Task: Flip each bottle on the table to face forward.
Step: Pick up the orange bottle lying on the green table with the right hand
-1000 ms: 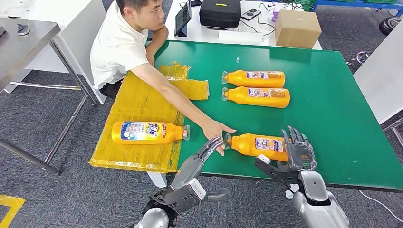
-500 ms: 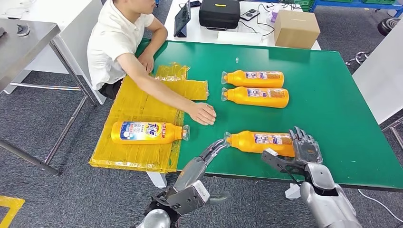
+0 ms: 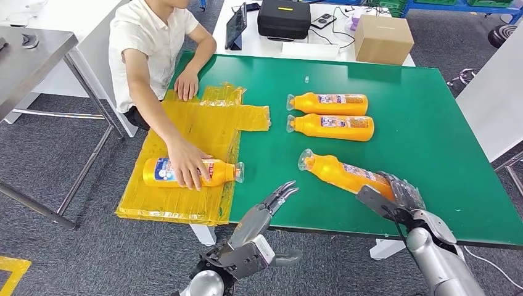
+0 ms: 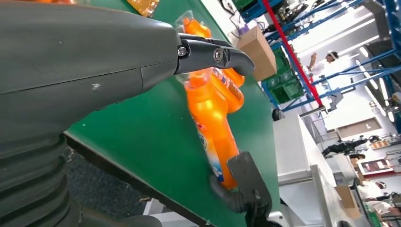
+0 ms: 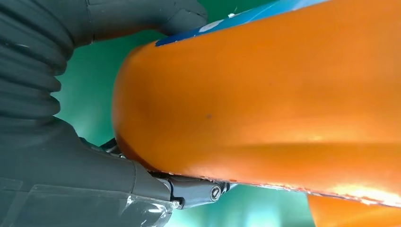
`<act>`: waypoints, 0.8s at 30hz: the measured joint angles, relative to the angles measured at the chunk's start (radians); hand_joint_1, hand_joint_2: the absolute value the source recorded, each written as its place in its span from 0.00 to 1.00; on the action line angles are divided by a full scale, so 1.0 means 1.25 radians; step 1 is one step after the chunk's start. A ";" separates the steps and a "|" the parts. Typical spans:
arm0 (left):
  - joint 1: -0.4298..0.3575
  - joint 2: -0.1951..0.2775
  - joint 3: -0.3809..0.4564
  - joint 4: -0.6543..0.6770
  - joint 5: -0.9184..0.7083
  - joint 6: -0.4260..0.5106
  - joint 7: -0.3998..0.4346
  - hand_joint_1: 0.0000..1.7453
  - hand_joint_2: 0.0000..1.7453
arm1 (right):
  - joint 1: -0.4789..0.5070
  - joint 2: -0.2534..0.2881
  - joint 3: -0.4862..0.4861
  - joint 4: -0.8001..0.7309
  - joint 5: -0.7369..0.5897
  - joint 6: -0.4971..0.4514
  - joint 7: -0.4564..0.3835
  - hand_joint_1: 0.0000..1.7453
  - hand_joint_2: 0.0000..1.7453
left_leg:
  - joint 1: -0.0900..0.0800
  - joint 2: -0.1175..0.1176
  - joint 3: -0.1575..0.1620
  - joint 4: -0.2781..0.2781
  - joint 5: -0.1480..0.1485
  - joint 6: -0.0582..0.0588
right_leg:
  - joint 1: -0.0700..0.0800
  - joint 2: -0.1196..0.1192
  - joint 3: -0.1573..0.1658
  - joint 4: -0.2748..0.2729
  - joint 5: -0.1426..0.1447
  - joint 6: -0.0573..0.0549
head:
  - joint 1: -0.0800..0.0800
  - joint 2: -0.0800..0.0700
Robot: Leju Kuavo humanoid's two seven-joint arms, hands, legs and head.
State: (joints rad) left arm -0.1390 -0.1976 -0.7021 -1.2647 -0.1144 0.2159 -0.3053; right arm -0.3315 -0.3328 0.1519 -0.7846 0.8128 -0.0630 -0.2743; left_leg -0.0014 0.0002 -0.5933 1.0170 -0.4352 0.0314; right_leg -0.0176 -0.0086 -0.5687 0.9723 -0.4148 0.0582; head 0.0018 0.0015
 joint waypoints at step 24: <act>0.058 -0.008 0.080 -0.004 0.596 -0.007 0.001 0.00 1.00 | 0.149 0.170 -0.069 -0.219 -0.287 -0.148 -0.162 1.00 1.00 | 0.001 0.000 -0.009 0.000 0.000 -0.001 | 0.001 0.000 -0.006 0.001 0.000 0.000 | 0.000 0.000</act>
State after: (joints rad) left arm -0.0670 -0.2081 -0.6026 -1.2701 0.6302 0.2069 -0.3036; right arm -0.1450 -0.1200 0.0662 -1.0587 0.4541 -0.2484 -0.4764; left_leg 0.0002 -0.0002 -0.6043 1.0166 -0.4346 0.0305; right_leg -0.0168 -0.0080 -0.5768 0.9742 -0.4152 0.0580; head 0.0016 0.0015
